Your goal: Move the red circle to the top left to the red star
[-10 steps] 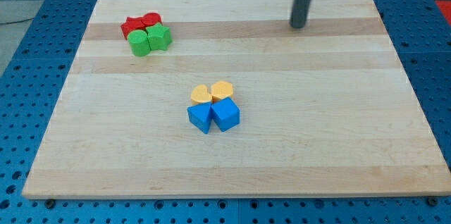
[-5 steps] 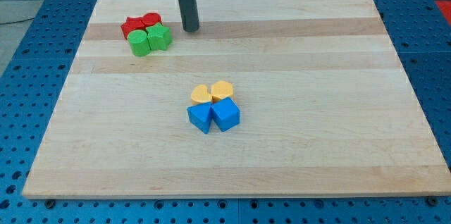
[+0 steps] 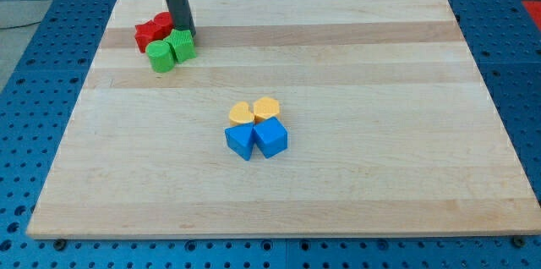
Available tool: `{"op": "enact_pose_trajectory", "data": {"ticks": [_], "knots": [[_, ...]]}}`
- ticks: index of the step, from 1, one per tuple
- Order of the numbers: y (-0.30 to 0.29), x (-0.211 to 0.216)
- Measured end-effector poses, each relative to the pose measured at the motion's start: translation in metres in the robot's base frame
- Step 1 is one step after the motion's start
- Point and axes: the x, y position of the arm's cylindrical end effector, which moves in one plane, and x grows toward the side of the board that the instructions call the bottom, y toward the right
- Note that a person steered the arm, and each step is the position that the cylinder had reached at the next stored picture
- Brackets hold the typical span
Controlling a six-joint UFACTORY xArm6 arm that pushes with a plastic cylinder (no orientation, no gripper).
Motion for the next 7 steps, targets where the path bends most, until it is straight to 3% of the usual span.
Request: {"op": "enact_pose_trajectory", "data": {"ticks": [2, 4, 6, 7], "knots": [[-0.041, -0.021], [-0.041, -0.024], [-0.048, -0.08], [-0.078, -0.089]]}}
